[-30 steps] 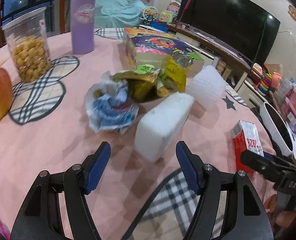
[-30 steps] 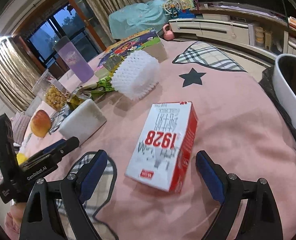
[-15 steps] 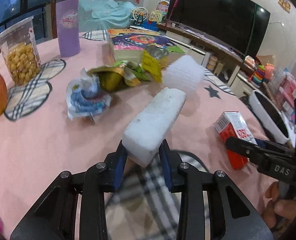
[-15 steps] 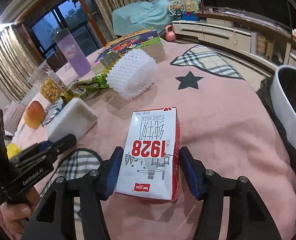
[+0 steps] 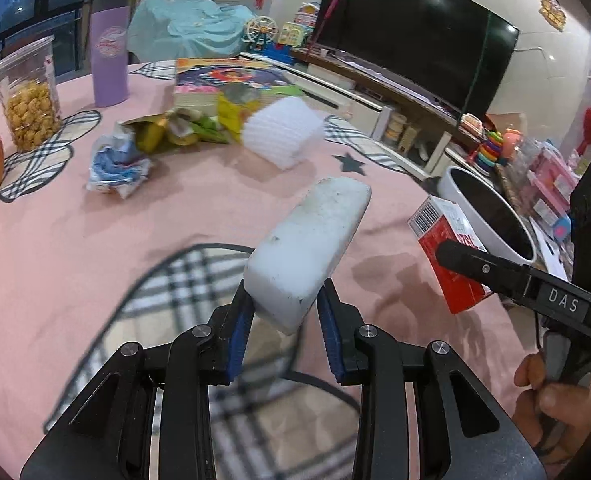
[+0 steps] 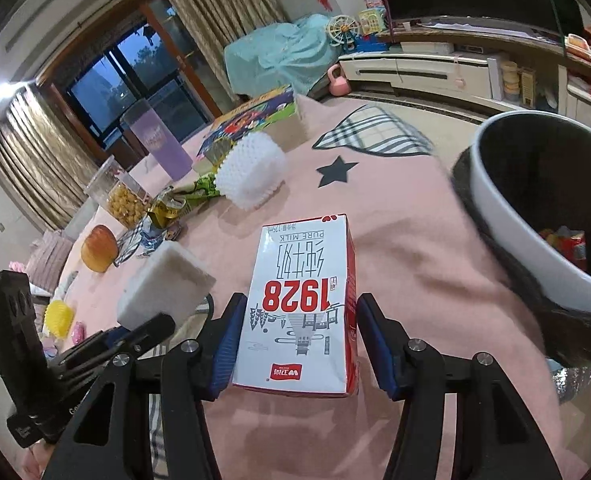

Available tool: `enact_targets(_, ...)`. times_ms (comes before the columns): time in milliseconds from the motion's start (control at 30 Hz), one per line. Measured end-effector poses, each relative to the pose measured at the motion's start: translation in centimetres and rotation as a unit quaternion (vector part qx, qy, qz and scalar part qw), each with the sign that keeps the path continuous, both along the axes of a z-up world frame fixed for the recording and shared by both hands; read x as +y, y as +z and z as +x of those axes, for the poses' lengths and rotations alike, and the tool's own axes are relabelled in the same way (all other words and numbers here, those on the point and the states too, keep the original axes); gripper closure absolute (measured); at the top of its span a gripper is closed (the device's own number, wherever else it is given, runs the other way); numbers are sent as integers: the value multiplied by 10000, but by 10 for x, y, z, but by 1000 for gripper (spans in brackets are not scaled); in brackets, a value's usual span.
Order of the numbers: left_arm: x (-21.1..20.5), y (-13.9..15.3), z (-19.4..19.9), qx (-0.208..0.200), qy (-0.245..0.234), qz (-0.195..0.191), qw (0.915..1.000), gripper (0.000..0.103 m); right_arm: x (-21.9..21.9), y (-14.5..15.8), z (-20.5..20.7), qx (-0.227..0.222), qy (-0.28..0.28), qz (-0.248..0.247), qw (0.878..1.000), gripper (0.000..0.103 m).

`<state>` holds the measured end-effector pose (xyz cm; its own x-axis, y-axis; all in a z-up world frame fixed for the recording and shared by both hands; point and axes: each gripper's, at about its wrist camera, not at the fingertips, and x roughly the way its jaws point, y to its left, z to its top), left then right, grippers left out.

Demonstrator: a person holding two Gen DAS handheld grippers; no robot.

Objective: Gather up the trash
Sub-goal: 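Carry the foam block and milk carton over the black bin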

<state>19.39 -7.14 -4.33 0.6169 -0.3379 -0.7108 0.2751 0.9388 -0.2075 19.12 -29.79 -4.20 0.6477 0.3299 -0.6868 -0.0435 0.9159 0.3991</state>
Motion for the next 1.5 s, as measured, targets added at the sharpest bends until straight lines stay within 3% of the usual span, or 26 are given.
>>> enact_targets(567,-72,11,-20,-73,-609,72,9981,72,-63,9,-33,-115,-555,274,9980,46)
enact_targets(1500,-149,25,-20,-207,-1229,223,9920,72,-128,23,-53,-379,-1163,480,9913,46)
